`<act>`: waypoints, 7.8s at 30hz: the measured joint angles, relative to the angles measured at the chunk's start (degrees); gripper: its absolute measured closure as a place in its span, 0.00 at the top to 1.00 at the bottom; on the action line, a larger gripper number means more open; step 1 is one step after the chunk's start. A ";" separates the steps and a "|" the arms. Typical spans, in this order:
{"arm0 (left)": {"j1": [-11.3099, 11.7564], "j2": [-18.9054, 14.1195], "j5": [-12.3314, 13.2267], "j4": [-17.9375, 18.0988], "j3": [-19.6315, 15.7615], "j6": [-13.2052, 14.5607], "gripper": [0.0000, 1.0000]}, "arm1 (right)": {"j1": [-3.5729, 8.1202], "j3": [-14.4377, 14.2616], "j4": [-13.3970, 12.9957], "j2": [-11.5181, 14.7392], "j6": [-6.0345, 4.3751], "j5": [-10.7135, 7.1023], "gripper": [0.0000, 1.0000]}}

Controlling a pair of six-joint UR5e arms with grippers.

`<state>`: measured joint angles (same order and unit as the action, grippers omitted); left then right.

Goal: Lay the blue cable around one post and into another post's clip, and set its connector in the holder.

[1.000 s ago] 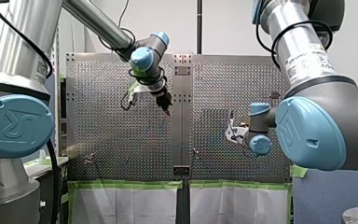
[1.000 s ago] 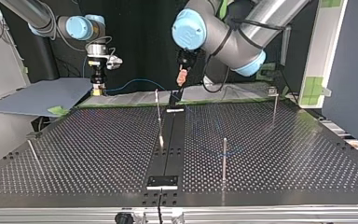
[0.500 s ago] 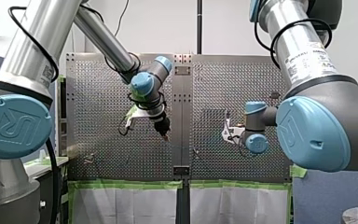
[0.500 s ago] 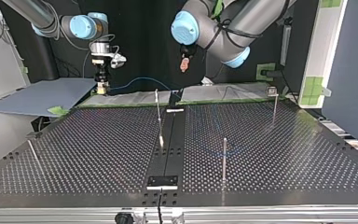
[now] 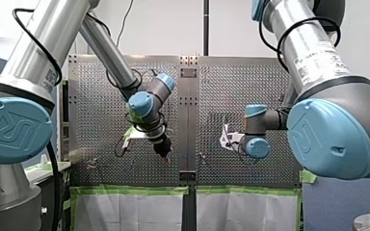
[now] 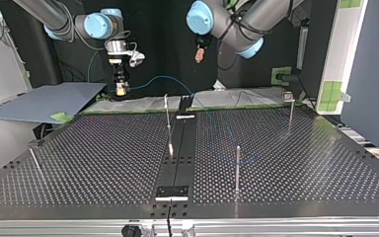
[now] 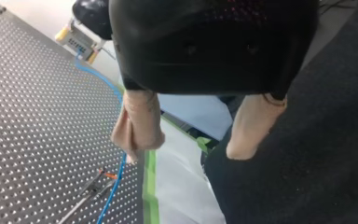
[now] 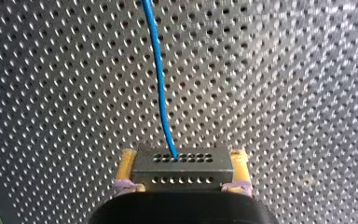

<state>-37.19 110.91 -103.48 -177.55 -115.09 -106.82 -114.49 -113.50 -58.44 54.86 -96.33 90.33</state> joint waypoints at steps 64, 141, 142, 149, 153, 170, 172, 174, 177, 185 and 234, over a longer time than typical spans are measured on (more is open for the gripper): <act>-1.85 14.68 -2.20 32.59 -1.28 -9.52 1.00 | -3.77 0.01 3.59 -0.07 -0.47 1.79 0.01; -4.83 28.20 -9.15 71.49 8.82 -0.07 0.09 | 0.13 1.70 0.89 -3.36 -0.76 1.83 0.01; -4.71 28.50 -9.18 72.13 9.02 0.03 0.09 | 0.22 2.06 0.85 -3.83 -0.79 1.82 0.01; -4.04 31.47 -9.28 74.39 11.81 1.69 0.09 | 1.14 4.75 0.69 -7.21 -1.05 1.59 0.01; -3.73 33.11 -9.44 75.00 13.09 1.67 0.09 | 1.86 6.41 1.25 -8.92 -1.08 1.54 0.01; -2.92 35.70 -14.53 72.73 16.42 7.82 0.09 | 4.87 14.12 4.45 -16.95 -0.08 0.84 0.01; -2.99 35.71 -15.07 72.46 16.78 8.78 0.09 | 4.95 14.77 4.89 -17.71 0.15 0.67 0.01; -3.07 35.73 -15.45 72.20 17.04 9.63 0.09 | 4.99 15.48 5.39 -18.66 0.32 0.54 0.01; -3.14 35.78 -16.03 71.68 17.54 11.09 0.09 | 5.00 16.50 6.47 -20.15 0.53 0.49 0.01; -2.84 35.80 -16.20 68.50 20.18 15.18 0.09 | 5.02 18.75 7.98 -21.79 1.22 0.34 0.01; 0.94 39.63 -13.50 63.76 26.55 6.08 0.09 | 6.26 27.12 13.54 -21.85 4.24 -0.54 0.01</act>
<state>-36.25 150.55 -116.97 -113.79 -88.55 -100.74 -108.22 -86.38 -44.90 33.01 -92.09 89.79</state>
